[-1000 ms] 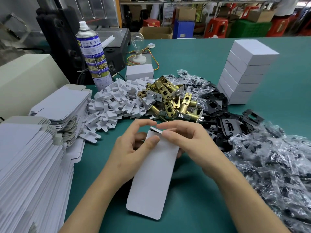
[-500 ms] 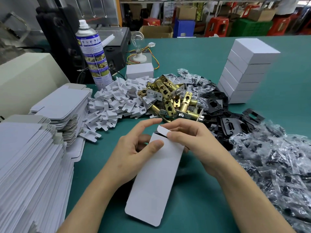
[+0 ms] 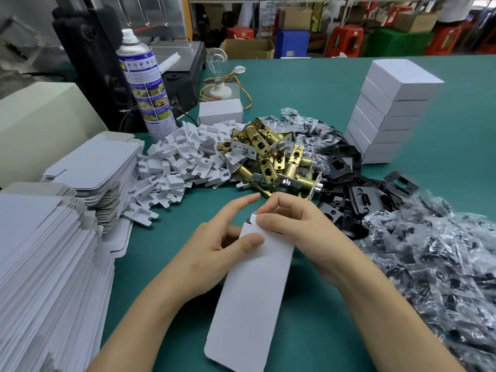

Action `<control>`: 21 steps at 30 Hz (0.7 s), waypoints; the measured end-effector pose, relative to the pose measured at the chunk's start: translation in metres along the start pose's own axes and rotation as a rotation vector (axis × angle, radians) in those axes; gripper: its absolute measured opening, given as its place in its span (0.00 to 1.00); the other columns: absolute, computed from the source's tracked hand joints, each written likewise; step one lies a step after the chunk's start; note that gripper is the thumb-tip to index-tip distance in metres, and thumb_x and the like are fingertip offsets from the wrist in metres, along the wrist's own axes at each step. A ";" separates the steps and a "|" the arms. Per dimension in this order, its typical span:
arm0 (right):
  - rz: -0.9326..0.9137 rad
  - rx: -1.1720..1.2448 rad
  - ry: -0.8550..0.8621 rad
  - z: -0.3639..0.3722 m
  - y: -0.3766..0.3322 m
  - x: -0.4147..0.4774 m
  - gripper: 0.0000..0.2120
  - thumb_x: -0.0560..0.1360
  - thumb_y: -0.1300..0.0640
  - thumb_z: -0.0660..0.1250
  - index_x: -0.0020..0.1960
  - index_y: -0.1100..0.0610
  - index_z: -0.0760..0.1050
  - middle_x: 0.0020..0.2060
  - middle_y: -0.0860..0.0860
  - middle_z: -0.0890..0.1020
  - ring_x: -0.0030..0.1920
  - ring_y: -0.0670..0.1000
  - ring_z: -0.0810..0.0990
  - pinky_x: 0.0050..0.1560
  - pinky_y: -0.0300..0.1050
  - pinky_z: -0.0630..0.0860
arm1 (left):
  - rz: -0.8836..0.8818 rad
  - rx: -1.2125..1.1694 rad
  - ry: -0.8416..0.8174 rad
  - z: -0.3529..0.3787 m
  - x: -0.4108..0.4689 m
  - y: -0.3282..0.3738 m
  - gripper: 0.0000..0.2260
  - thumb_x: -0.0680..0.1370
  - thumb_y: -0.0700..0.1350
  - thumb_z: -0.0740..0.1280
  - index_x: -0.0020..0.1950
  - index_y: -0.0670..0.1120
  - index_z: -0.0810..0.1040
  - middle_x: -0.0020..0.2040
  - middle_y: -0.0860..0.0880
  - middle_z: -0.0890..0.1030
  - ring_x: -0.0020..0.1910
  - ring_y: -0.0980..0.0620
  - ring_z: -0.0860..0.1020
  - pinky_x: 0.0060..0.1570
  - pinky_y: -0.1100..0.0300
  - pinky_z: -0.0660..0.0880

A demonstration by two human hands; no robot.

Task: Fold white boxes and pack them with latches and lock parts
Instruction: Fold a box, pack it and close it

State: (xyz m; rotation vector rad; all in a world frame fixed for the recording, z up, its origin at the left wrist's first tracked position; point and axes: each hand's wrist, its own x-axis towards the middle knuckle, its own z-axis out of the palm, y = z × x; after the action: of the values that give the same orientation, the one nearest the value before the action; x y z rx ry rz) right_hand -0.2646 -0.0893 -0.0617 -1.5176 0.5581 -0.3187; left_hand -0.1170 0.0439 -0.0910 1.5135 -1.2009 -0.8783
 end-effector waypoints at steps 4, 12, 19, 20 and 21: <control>0.071 -0.027 0.026 0.002 0.004 0.002 0.03 0.78 0.57 0.71 0.46 0.50 0.82 0.45 0.52 0.85 0.41 0.49 0.82 0.44 0.47 0.76 | -0.050 0.023 -0.028 0.000 0.002 -0.004 0.32 0.75 0.67 0.68 0.77 0.72 0.62 0.41 0.55 0.86 0.36 0.59 0.80 0.37 0.68 0.73; 0.119 -0.049 -0.047 0.001 0.010 0.004 0.10 0.75 0.51 0.67 0.53 0.47 0.85 0.48 0.49 0.88 0.45 0.51 0.84 0.52 0.51 0.78 | -0.081 0.101 -0.040 0.001 0.002 -0.005 0.30 0.79 0.66 0.67 0.79 0.70 0.59 0.34 0.58 0.80 0.31 0.61 0.72 0.33 0.68 0.68; 0.038 -0.040 0.242 0.009 0.017 0.010 0.10 0.79 0.54 0.66 0.49 0.45 0.86 0.43 0.42 0.86 0.46 0.46 0.80 0.48 0.46 0.75 | -0.096 0.248 0.189 -0.002 0.001 0.003 0.27 0.71 0.73 0.71 0.69 0.70 0.73 0.49 0.64 0.86 0.49 0.66 0.82 0.45 0.73 0.73; 0.026 -0.016 0.305 0.009 0.018 0.011 0.10 0.80 0.55 0.66 0.49 0.45 0.86 0.43 0.40 0.85 0.46 0.45 0.79 0.47 0.45 0.73 | -0.088 0.361 0.220 -0.002 -0.002 0.005 0.30 0.67 0.76 0.69 0.67 0.70 0.75 0.52 0.68 0.84 0.54 0.68 0.81 0.48 0.72 0.74; 0.016 0.013 0.354 0.008 0.018 0.012 0.10 0.81 0.55 0.66 0.49 0.44 0.86 0.42 0.39 0.85 0.46 0.45 0.78 0.45 0.44 0.71 | -0.074 0.497 0.243 0.000 -0.004 0.008 0.35 0.64 0.78 0.67 0.69 0.69 0.75 0.57 0.70 0.82 0.58 0.69 0.79 0.53 0.69 0.74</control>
State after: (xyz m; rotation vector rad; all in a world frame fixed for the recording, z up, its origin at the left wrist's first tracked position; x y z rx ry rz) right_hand -0.2531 -0.0878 -0.0813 -1.4511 0.8441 -0.5840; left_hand -0.1204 0.0472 -0.0838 2.0070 -1.2415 -0.4362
